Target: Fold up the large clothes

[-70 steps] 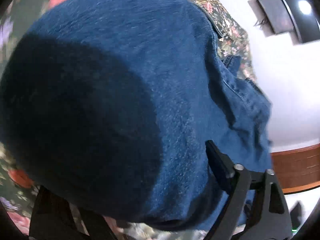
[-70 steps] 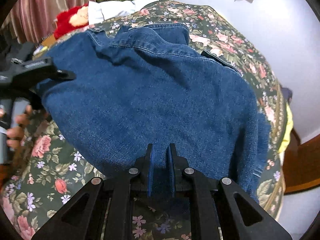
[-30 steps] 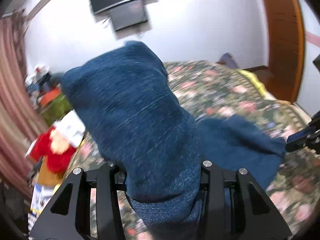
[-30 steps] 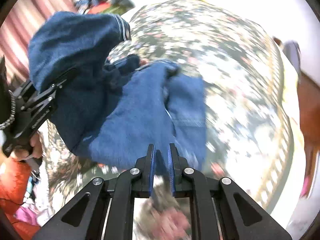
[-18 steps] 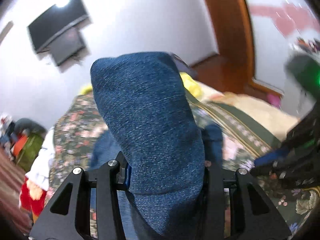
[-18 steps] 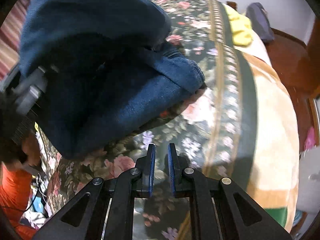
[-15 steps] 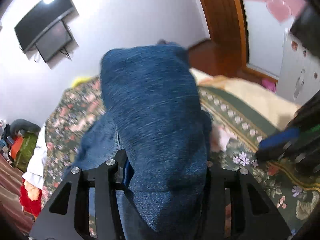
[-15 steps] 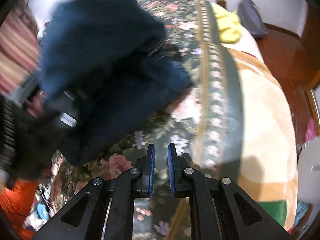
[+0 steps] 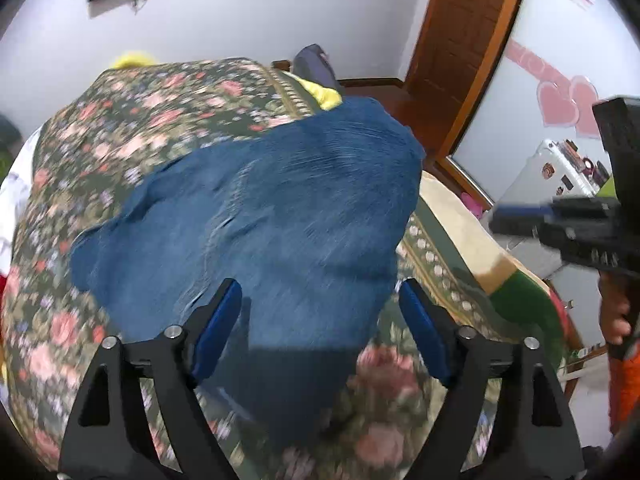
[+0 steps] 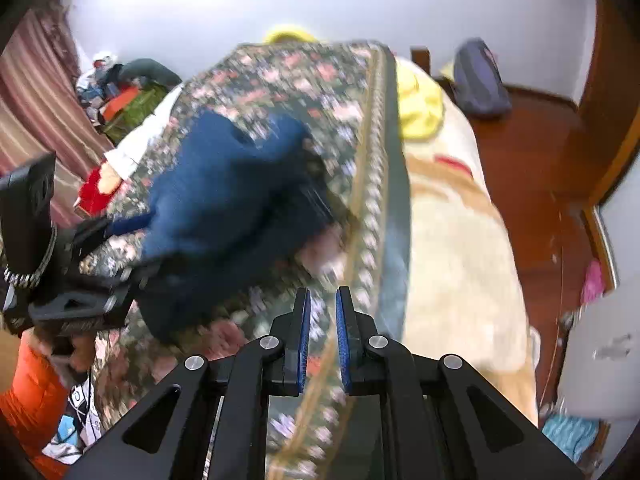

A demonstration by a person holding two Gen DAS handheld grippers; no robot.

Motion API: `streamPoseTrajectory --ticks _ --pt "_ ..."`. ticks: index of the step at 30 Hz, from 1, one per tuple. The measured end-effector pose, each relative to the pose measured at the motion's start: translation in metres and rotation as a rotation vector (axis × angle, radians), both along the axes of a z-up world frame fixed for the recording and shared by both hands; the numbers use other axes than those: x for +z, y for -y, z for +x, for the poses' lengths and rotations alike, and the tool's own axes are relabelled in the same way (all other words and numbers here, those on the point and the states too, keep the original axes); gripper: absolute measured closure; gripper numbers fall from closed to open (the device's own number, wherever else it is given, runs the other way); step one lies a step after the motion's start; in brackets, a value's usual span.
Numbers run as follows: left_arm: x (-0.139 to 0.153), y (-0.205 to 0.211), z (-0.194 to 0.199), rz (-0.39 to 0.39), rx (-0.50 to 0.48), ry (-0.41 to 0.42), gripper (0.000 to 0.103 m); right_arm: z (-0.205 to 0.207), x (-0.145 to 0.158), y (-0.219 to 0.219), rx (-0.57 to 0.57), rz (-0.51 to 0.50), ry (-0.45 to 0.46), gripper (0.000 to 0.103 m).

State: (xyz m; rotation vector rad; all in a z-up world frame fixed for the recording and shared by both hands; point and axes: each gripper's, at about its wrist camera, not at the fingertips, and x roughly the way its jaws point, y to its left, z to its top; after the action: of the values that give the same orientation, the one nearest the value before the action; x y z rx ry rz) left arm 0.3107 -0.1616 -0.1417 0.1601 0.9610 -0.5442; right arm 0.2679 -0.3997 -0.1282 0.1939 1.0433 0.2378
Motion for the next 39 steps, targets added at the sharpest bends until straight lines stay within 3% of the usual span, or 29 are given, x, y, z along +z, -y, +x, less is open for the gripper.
streamPoseTrajectory --ticks 2,5,7,9,11,15,17,18,20,24,30,33,36,39 --pt "0.011 -0.022 -0.005 -0.018 0.03 0.012 0.019 0.004 0.02 -0.013 0.022 -0.01 0.061 0.094" --pt "0.019 -0.054 -0.009 -0.017 0.123 0.057 0.008 0.011 0.046 -0.035 0.068 0.001 0.154 0.094" --pt "0.017 -0.071 -0.006 0.005 0.19 0.089 0.008 0.016 0.059 -0.05 0.085 0.001 0.199 0.094" --pt "0.007 -0.084 0.001 0.028 0.242 0.07 0.008 0.024 0.061 -0.069 0.088 -0.059 0.24 0.094" --pt "-0.008 -0.088 0.005 0.042 0.253 0.036 0.008 0.039 0.042 -0.091 0.071 -0.186 0.214 0.094" --pt "-0.042 -0.078 0.007 0.106 0.218 -0.022 0.008 0.07 -0.03 -0.107 0.006 -0.377 0.008 0.094" --pt "-0.053 -0.078 0.002 0.113 0.224 -0.012 0.008 0.074 -0.064 -0.106 -0.014 -0.463 -0.057 0.094" --pt "-0.054 -0.08 -0.001 0.096 0.229 -0.002 0.008 0.074 -0.082 -0.103 -0.002 -0.452 -0.114 0.094" --pt "-0.055 -0.088 0.001 0.063 0.228 -0.008 0.008 0.071 -0.107 -0.09 0.023 -0.298 -0.216 0.094" --pt "-0.053 -0.1 0.001 0.048 0.253 -0.022 0.008 0.059 -0.086 -0.067 -0.042 -0.205 -0.138 0.094" --pt "-0.045 -0.108 -0.002 0.07 0.304 0.037 0.008 0.032 -0.005 -0.062 -0.011 -0.124 0.092 0.094" --pt "-0.035 -0.113 -0.003 0.034 0.329 0.055 0.008 0.024 0.021 -0.065 0.017 -0.012 0.174 0.094" --pt "-0.032 -0.114 -0.002 0.012 0.339 0.042 0.008 0.036 0.013 -0.074 0.02 0.03 0.155 0.094" --pt "-0.034 -0.114 -0.002 0.007 0.349 0.028 0.008 0.064 -0.019 -0.092 0.022 -0.065 0.059 0.094"
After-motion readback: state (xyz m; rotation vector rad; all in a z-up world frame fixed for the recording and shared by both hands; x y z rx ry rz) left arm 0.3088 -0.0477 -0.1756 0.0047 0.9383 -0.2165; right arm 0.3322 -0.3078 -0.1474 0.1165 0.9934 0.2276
